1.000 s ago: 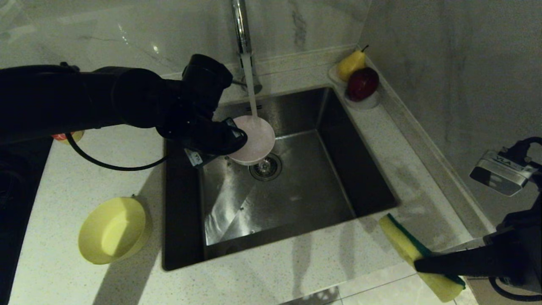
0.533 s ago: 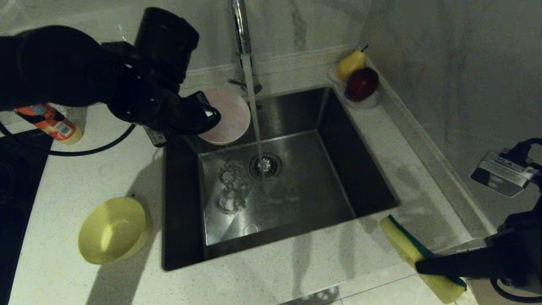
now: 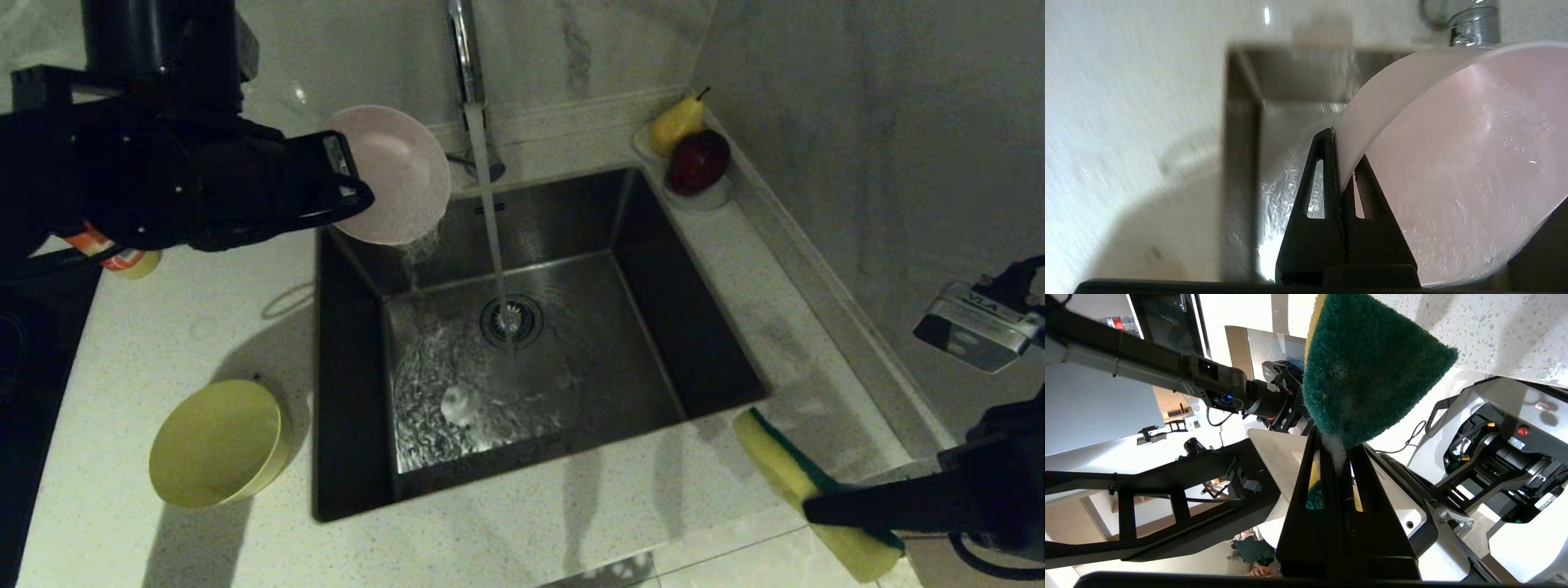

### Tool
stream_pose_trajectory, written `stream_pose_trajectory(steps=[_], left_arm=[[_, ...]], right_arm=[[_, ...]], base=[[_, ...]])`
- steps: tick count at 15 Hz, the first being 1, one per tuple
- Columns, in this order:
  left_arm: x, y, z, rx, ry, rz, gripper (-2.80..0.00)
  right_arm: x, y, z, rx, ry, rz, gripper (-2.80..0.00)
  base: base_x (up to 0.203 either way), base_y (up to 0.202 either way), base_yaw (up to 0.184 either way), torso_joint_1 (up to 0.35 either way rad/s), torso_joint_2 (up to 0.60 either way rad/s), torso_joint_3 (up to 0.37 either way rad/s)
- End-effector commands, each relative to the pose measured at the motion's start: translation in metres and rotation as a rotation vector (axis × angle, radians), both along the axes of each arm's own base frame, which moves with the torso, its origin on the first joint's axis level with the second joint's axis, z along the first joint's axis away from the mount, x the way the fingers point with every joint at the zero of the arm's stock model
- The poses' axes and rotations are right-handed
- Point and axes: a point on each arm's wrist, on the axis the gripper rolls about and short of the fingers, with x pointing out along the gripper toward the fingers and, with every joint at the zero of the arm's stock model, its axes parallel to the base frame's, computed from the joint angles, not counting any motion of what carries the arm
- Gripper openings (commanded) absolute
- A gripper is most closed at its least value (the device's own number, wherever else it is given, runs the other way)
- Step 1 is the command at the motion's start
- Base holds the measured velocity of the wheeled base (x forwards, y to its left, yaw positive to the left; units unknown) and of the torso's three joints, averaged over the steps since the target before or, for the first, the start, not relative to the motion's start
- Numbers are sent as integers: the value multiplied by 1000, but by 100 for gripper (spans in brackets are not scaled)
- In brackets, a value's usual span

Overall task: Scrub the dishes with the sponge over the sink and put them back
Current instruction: Wash the bowl

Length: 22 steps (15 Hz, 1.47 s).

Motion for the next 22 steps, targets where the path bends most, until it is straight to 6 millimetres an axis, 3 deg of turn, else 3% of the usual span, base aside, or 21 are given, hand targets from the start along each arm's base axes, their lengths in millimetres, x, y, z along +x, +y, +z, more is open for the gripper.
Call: stream_pose_trajectory(steps=[1, 5, 9, 12, 16, 20, 22], left_arm=[[-18, 10, 3, 70, -164, -6, -280], [-28, 15, -8, 165, -393, 0, -280], [-40, 20, -8, 226, -498, -47, -280], [-58, 27, 9, 272, -699, -42, -280], [-66, 30, 19, 244, -821, -64, -280], [-73, 34, 27, 233, -846, -58, -280], [-63, 30, 13, 284, -673, -74, -280]], right_arm=[[0, 0, -1, 1, 9, 3, -280], [-1, 0, -1, 2, 15, 1, -280], [-1, 0, 0, 3, 11, -1, -280], [3, 2, 0, -2, 11, 1, -280], [6, 1, -1, -4, 14, -11, -280], [5, 0, 0, -2, 10, -10, -280], [1, -1, 3, 6, -11, -8, -280]], base=[[0, 0, 0, 0, 0, 0], [0, 0, 0, 0, 0, 0], [0, 0, 0, 0, 0, 0], [0, 0, 0, 0, 0, 0], [0, 0, 0, 0, 0, 0], [0, 0, 0, 0, 0, 0], [0, 0, 0, 0, 0, 0]])
